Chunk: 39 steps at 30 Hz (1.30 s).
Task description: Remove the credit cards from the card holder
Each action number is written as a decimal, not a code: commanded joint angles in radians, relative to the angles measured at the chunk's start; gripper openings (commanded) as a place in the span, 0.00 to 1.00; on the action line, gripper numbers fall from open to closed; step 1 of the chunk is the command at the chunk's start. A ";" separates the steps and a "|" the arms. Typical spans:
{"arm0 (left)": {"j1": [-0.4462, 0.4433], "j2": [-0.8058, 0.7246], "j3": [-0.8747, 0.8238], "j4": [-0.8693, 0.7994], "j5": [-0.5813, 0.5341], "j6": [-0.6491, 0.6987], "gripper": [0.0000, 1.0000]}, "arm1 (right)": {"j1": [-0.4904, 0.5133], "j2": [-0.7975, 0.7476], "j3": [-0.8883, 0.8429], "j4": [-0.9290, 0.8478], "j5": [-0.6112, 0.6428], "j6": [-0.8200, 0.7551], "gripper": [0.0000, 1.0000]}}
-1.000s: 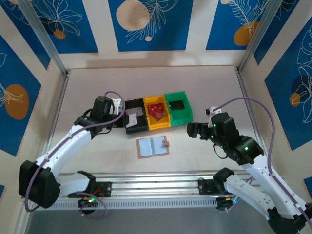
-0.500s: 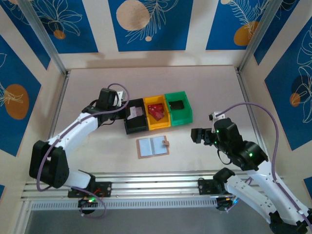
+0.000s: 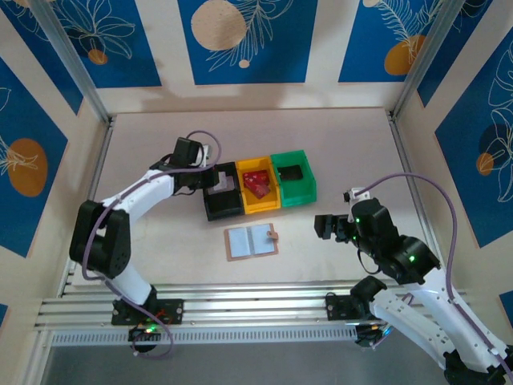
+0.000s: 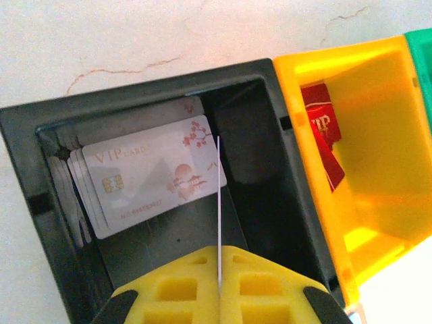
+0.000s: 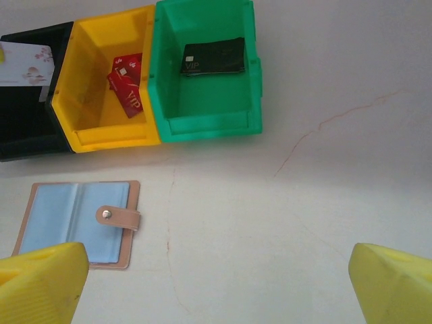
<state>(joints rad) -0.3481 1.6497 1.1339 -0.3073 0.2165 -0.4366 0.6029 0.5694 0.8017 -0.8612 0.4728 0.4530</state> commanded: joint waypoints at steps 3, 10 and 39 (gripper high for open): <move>0.021 0.084 0.082 0.022 0.037 -0.023 0.00 | 0.007 -0.024 -0.020 0.026 0.015 -0.013 0.99; 0.023 0.180 0.150 0.020 0.092 -0.051 0.00 | 0.009 -0.037 -0.026 0.031 0.011 -0.016 0.99; 0.027 0.269 0.226 -0.067 0.078 -0.026 0.09 | 0.011 -0.060 -0.045 0.054 -0.012 -0.030 0.99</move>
<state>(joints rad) -0.3340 1.9018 1.3312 -0.3378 0.2913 -0.4721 0.6079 0.5243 0.7715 -0.8230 0.4675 0.4377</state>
